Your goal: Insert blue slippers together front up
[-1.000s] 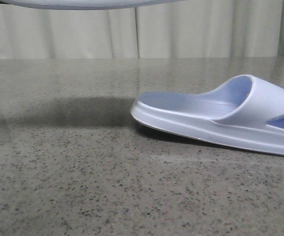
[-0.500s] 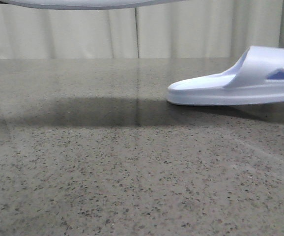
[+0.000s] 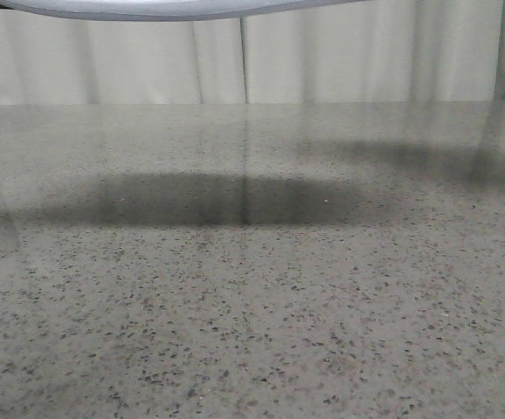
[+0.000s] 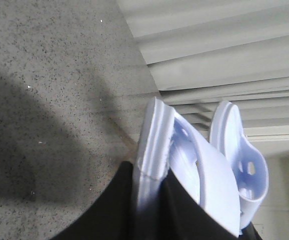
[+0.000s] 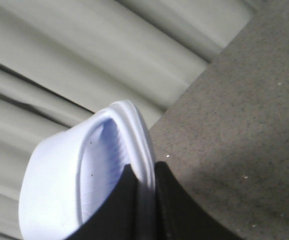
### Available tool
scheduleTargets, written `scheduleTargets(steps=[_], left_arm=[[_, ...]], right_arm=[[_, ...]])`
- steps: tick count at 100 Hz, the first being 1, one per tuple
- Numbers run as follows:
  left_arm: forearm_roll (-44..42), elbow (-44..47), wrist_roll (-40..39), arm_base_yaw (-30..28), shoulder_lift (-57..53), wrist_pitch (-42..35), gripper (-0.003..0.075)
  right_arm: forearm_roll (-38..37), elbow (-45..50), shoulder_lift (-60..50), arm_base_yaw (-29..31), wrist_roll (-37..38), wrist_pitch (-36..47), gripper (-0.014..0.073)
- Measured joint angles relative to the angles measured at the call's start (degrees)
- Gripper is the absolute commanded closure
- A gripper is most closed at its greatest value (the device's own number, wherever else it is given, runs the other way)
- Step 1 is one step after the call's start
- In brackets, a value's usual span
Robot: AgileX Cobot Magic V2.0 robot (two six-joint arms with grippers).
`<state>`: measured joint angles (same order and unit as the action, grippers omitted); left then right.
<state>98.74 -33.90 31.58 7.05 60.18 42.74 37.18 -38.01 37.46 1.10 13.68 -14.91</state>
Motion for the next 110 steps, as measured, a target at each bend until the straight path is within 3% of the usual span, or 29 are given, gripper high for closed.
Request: scheduleTargets(steps=[25, 53, 110], left_arm=[[-1.0, 0.0, 0.0, 0.0, 0.0, 0.0, 0.0704], [-1.4, 0.0, 0.0, 0.0, 0.0, 1.3, 0.0704], [-0.1, 0.0, 0.0, 0.0, 0.0, 7.7, 0.0704]], right_arm=[[-0.1, -7.4, -1.6, 0.0, -0.2, -16.4, 0.0701], [-0.6, -9.2, -1.6, 0.0, -1.1, -26.0, 0.0701], [-0.9, -9.2, -1.6, 0.0, -1.9, -29.5, 0.0701]])
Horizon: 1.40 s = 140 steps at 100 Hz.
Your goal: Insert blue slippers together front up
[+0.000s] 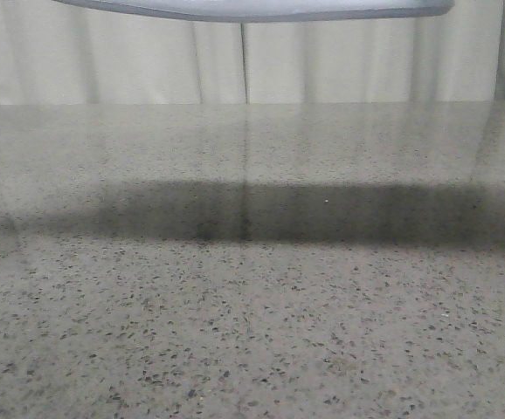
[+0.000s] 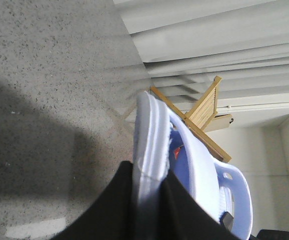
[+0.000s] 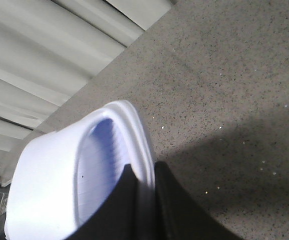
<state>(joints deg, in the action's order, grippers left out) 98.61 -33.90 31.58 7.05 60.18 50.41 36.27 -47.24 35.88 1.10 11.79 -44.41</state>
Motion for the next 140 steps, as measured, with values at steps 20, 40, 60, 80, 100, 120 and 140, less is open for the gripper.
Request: scheduleTargets(steps=[20, 40, 60, 80, 100, 120, 140], left_arm=[[1.6, 0.0, 0.0, 0.0, 0.0, 3.2, 0.0704], [1.9, 0.0, 0.1, 0.0, 0.0, 5.2, 0.0704], [1.9, 0.0, 0.1, 0.0, 0.0, 6.7, 0.0704], [1.9, 0.0, 0.1, 0.0, 0.0, 7.5, 0.0704], [1.9, 0.0, 0.1, -0.2, 0.0, 9.1, 0.0704], [1.9, 0.0, 0.1, -0.2, 0.0, 10.0, 0.0704], [1.9, 0.0, 0.1, -0.2, 0.0, 10.0, 0.0704]], right_arm=[[0.2, 0.0, 0.2, 0.0, -0.3, 0.0, 0.0701], [4.3, 0.0, 2.2, 0.0, -4.0, 0.0, 0.0701], [6.5, 0.6, 4.2, 0.0, -5.6, 1.3, 0.0701], [8.7, 1.3, 5.7, 0.1, -9.8, 2.7, 0.0701], [10.4, 1.3, 7.6, 0.1, -11.8, 4.9, 0.0701], [12.6, 1.3, 10.8, 0.3, -14.8, 5.0, 0.0701], [20.6, 1.3, 14.7, 0.6, -23.3, 4.5, 0.0701]])
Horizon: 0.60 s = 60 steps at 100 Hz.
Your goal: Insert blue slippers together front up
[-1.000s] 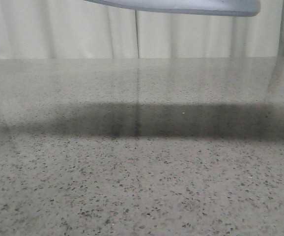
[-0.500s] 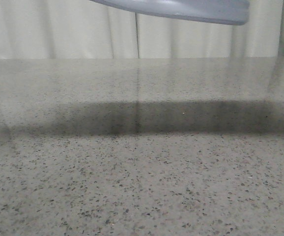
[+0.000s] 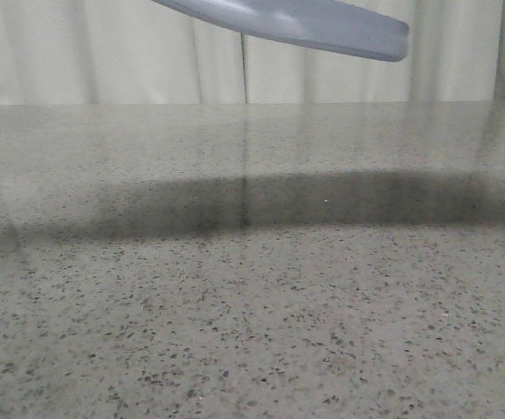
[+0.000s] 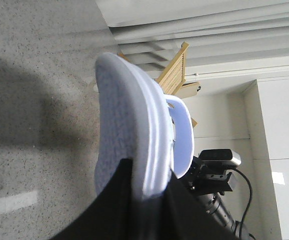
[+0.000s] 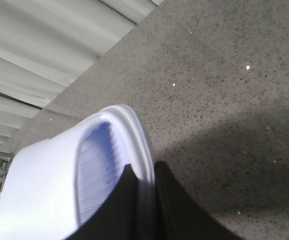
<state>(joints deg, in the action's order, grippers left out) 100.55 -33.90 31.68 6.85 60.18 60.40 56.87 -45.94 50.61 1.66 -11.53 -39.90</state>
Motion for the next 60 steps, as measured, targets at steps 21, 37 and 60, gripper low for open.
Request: scheduleTargets(steps=[21, 37, 60], left_arm=[[0.1, 0.0, 0.0, -0.3, 0.0, -0.4, 0.0704], [0.1, 0.0, 0.1, -0.3, 0.0, -0.5, 0.0704], [0.2, 0.0, 0.1, -0.5, 0.0, -0.6, 0.0704]], right_arm=[[5.3, 0.0, 4.0, 0.2, -6.1, -2.0, 0.0701], [9.1, 0.0, 6.1, 0.4, -10.5, -3.1, 0.0701], [13.3, 0.0, 8.0, 0.6, -16.1, -4.8, 0.0701]])
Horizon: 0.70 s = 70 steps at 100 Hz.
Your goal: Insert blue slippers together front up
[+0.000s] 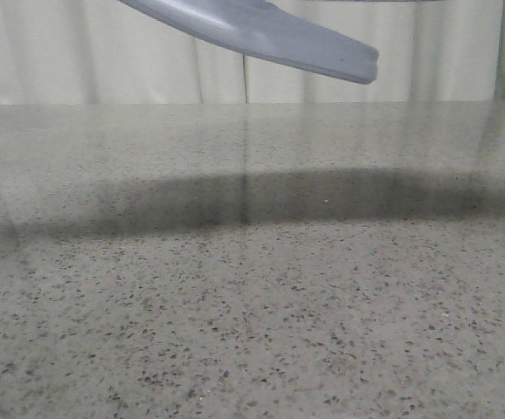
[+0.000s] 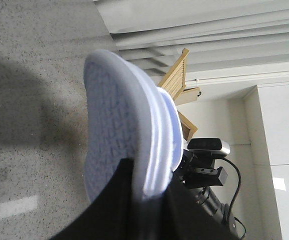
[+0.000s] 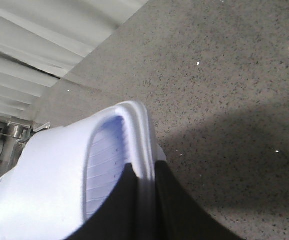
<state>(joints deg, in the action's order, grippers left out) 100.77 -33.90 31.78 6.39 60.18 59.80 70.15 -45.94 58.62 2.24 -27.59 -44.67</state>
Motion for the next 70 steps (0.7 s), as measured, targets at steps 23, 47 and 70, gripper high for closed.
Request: scheduleTargets(steps=[23, 47, 70], left_arm=[[0.1, 0.0, 0.0, 0.0, 0.0, -0.8, 0.0704], [0.2, 0.0, 0.1, 0.0, 0.0, -0.9, 0.0704], [0.2, 0.0, 0.1, 0.0, 0.0, -0.7, 0.0704]], right_arm=[[0.3, 0.0, 0.2, -3.9, -4.0, 2.5, 0.0701], [-0.7, 0.0, 0.2, -5.3, -6.5, 6.9, 0.0700], [-4.3, 0.0, 0.2, -5.9, -6.6, 7.8, 0.0556]])
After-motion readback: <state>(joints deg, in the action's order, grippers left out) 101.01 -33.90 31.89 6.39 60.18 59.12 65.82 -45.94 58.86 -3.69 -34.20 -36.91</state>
